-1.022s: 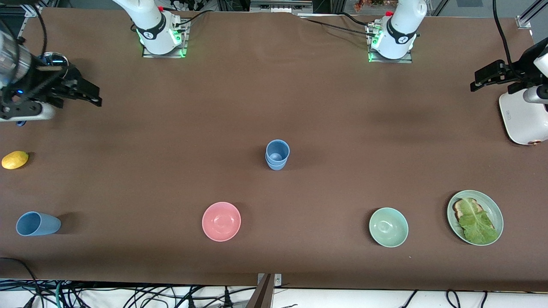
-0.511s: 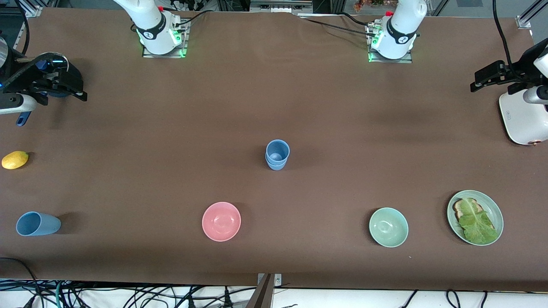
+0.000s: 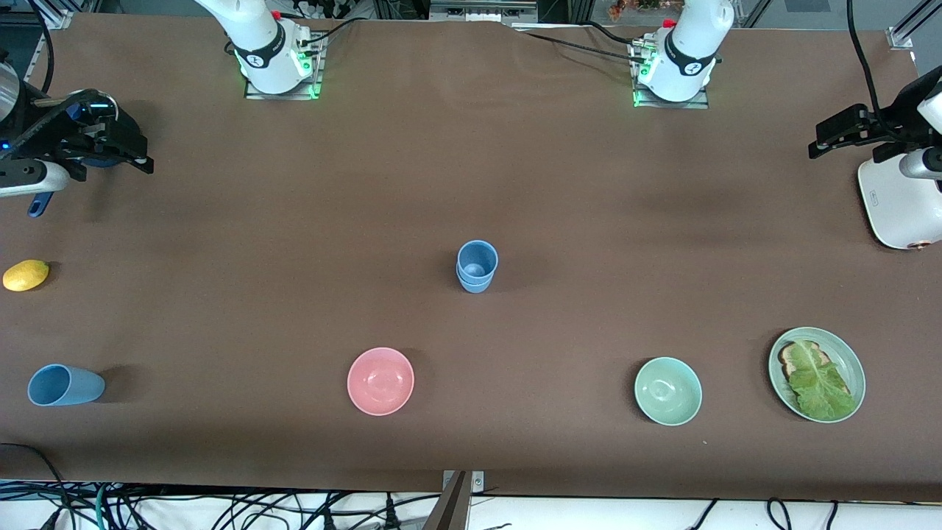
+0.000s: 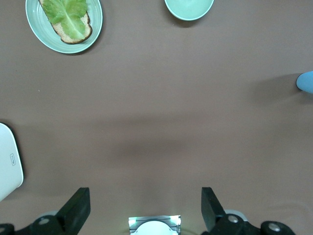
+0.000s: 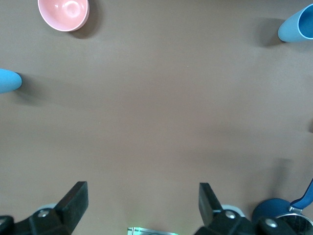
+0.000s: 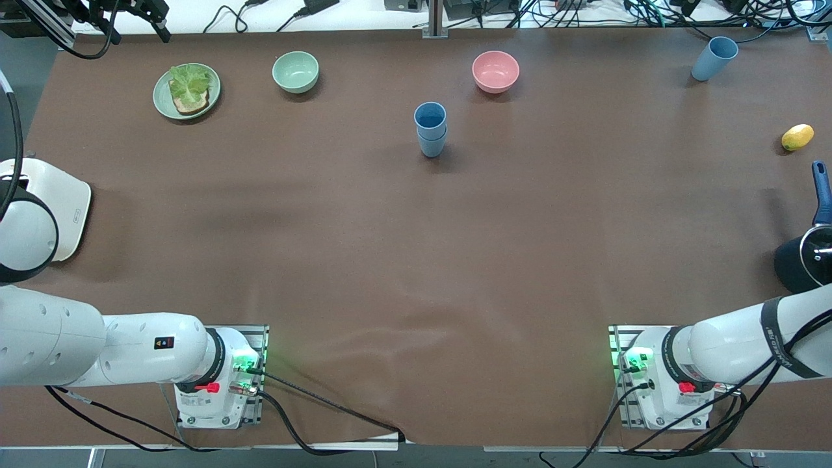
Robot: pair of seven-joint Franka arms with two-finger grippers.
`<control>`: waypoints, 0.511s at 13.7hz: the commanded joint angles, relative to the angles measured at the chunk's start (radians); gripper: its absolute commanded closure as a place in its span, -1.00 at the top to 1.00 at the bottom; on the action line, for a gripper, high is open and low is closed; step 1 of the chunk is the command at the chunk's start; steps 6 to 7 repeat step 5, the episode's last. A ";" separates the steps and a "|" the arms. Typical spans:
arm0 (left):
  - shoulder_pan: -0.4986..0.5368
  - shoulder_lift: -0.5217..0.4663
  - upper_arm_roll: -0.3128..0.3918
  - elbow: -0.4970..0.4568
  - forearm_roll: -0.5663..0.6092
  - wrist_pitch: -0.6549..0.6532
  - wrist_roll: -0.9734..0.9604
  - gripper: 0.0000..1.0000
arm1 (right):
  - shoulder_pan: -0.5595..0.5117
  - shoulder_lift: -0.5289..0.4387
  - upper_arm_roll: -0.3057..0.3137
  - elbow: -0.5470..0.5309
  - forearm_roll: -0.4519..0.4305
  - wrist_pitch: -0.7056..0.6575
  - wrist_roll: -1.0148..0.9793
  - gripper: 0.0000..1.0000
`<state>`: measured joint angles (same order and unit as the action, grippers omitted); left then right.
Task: Stack blue cups with both arms
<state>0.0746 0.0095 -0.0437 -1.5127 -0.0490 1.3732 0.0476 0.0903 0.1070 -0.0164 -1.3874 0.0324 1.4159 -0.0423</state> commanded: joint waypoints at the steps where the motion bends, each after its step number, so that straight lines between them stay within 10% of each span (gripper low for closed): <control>1: -0.002 0.009 0.001 0.022 -0.005 -0.005 0.003 1.00 | -0.015 -0.018 0.003 -0.005 -0.009 -0.015 -0.014 1.00; 7: -0.002 0.009 0.002 0.022 -0.003 -0.005 0.003 1.00 | -0.012 -0.018 0.007 -0.005 -0.028 -0.017 -0.013 1.00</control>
